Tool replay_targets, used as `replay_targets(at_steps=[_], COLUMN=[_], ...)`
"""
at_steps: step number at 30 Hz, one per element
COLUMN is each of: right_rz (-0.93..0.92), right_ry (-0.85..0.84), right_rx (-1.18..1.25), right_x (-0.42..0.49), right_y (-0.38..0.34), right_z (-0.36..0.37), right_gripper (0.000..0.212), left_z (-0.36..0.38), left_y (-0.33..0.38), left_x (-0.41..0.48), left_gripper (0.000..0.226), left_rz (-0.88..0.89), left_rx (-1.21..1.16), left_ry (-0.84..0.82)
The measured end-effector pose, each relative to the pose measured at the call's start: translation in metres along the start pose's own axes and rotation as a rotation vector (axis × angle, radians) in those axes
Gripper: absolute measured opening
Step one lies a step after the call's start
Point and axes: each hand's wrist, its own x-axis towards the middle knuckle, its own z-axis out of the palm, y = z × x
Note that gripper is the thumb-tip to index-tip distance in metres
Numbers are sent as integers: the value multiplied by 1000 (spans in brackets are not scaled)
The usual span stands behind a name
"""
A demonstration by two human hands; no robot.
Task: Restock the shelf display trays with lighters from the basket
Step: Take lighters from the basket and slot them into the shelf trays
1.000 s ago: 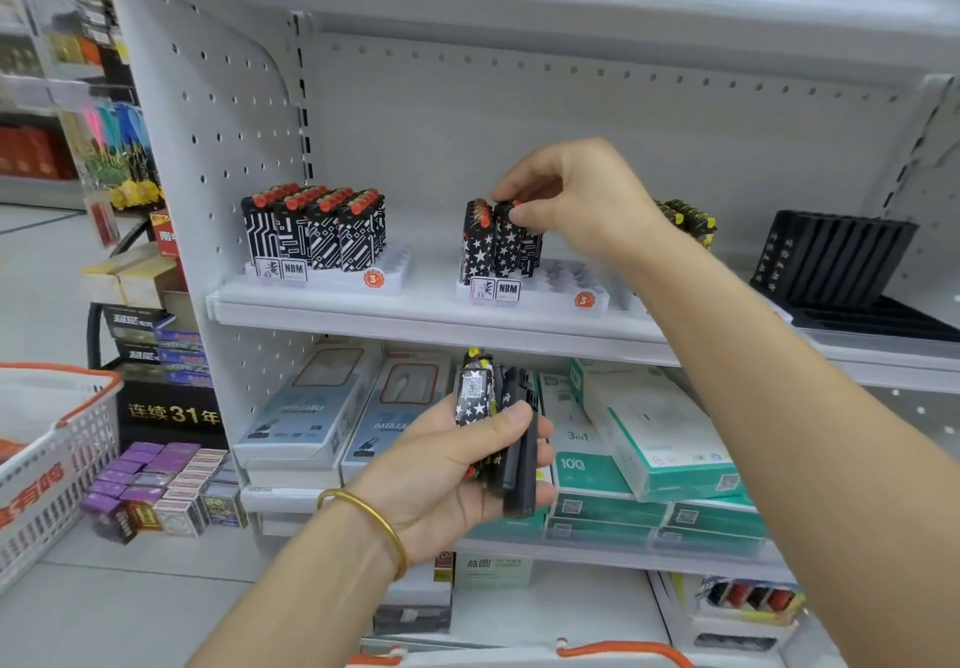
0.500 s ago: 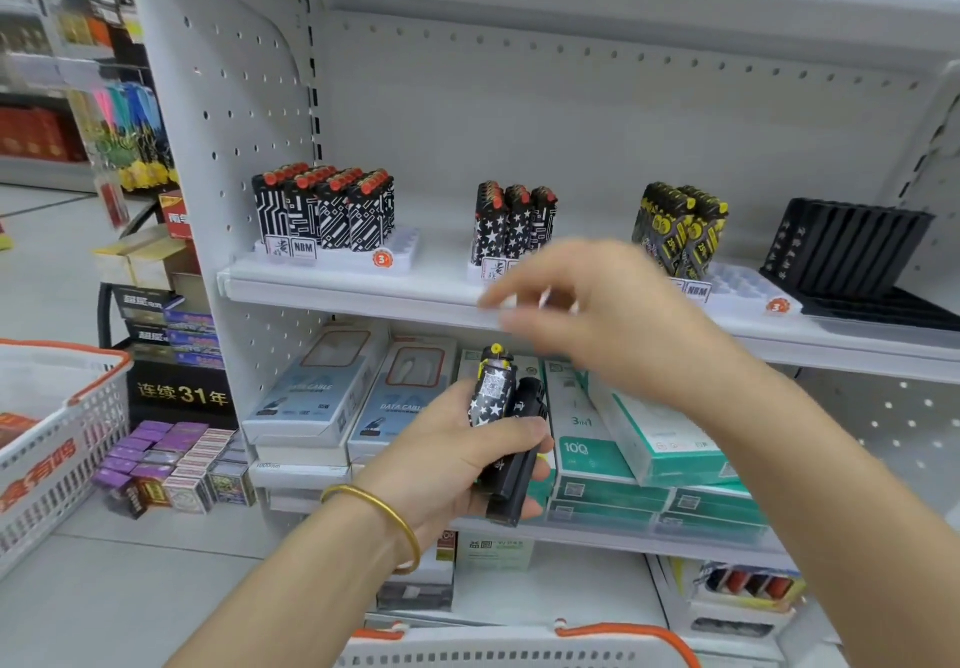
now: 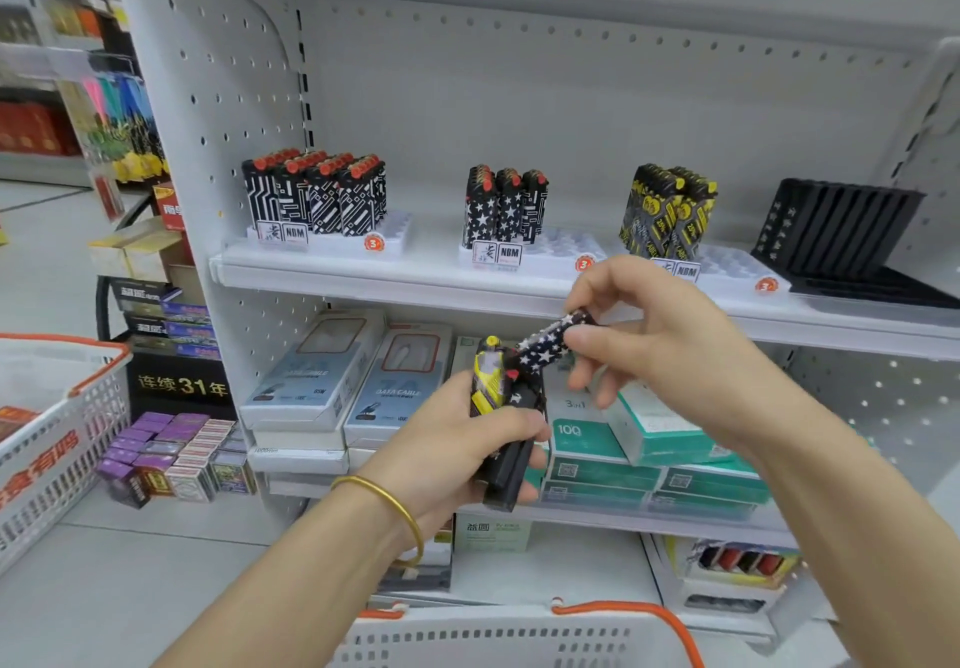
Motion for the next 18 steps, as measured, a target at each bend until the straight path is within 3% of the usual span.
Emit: replay_targets(at_steps=[4,7,11,16,18], right_rz=[30,47,96,123,98], right_ry=[46,45,33,-147,-147], right_rx=[-44,54,118,1,-25], right_x=[-13,-17,-17,-19,-16], right_y=[10,17,20,18,13], right_z=[6,14,18,17,15], right_gripper=[14,7,25,59,62], left_z=[1,1,0,-2,-2], left_y=[-1,-1,-1,0,1], left_x=[1,2,2,0,0], left_gripper=[13,13,13,23,25], left_rz=[-25,-1,16,27,25], left_rx=[-167,-184,-161,-159,-161], left_ry=[49,79,101,116,117])
